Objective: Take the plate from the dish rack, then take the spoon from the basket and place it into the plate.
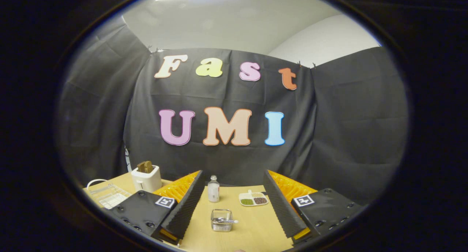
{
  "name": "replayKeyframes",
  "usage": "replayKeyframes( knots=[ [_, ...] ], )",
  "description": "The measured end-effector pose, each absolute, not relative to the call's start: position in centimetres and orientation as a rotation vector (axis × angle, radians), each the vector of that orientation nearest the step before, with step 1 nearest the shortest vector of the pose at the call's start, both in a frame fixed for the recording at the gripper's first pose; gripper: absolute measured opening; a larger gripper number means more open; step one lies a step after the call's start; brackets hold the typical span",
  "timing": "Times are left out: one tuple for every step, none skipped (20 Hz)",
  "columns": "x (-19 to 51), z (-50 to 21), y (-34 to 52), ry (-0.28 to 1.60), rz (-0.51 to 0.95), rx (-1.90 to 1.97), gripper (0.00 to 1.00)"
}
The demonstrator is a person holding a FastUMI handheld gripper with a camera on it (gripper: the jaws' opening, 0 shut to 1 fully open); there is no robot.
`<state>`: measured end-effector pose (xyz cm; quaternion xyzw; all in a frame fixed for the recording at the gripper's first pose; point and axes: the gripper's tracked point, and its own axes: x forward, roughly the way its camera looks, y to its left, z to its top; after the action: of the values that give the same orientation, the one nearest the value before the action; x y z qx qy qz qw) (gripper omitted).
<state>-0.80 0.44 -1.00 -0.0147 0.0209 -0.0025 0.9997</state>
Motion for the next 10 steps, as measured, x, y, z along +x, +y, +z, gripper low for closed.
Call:
replayKeyframes(
  knots=[
    [-0.9, -0.9, 1.0, 0.040, -0.009, -0.030, 1.00],
    [-1.0, -0.9, 1.4, 0.037, -0.015, -0.030, 1.00],
    [-1.0, -0.9, 1.9, 0.037, -0.025, -0.032, 1.00],
    [-1.2, -1.2, 2.5, 0.043, -0.028, -0.035, 1.00],
    [-1.3, -1.5, 3.4, 0.052, -0.024, -0.040, 1.00],
    [-1.4, -1.8, 4.3, 0.063, -0.022, -0.051, 1.00],
    [-1.5, -2.0, 5.0, 0.072, -0.024, -0.069, 1.00],
    [-1.6, -2.1, 5.5, 0.077, -0.033, -0.093, 1.00],
    [-1.6, -2.3, 6.0, 0.080, -0.041, -0.116, 1.00],
    [-1.7, -2.5, 6.8, 0.081, -0.043, -0.133, 1.00]
  ],
)
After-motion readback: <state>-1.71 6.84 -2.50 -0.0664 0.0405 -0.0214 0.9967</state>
